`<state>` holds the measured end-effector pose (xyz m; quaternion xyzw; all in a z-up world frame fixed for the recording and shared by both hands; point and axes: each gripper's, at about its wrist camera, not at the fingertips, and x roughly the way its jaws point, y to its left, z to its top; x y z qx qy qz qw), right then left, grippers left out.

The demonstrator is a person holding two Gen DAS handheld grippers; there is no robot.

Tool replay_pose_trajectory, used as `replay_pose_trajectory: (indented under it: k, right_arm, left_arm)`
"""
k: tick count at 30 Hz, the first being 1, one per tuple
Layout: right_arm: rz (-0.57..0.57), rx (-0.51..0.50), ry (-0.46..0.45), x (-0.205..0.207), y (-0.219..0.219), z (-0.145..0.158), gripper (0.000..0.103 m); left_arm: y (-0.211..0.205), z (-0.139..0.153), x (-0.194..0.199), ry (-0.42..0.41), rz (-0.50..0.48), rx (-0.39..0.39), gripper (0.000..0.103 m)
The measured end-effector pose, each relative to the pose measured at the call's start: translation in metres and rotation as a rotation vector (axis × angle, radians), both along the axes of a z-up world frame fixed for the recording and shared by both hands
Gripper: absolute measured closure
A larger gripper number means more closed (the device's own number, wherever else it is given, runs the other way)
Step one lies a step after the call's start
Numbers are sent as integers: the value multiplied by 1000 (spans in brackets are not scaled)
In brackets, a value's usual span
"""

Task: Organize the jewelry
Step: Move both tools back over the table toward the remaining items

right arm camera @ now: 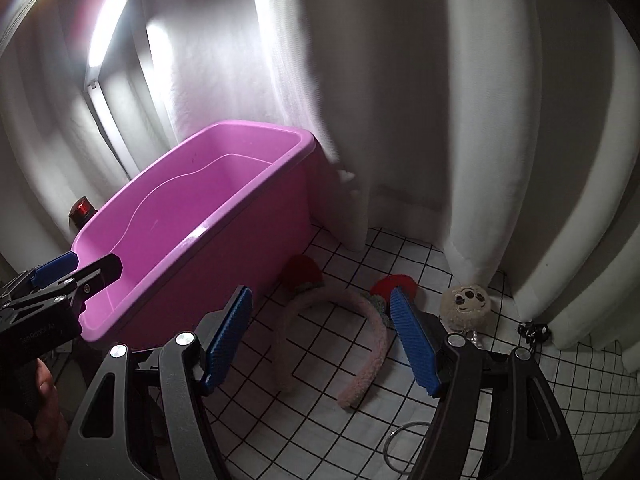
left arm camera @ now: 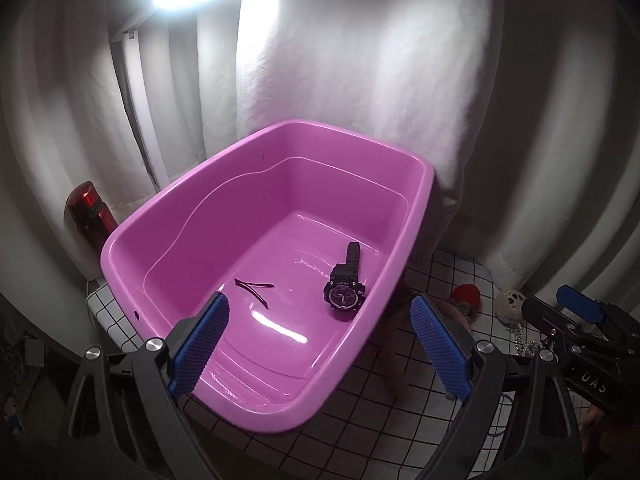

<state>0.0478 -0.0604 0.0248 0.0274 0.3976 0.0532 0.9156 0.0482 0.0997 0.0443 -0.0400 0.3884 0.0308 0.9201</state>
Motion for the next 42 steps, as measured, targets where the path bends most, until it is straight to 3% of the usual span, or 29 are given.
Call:
replay_pose_trajectory:
  k: [6, 18, 31, 42]
  right_arm:
    - [-122, -1, 24, -47, -62, -12, 35]
    - [-340, 15, 83, -135, -162, -44, 35]
    - [-361, 105, 214, -187, -170, -117, 35]
    - [-365, 103, 222, -173, -167, -144, 35]
  left_arm:
    - [-42, -7, -15, 7, -72, -11, 11]
    - [-98, -56, -36, 122, -148, -22, 11]
    - [-138, -110, -51, 194, -231, 19, 11]
    - [-114, -145, -18, 210, -143, 45, 11]
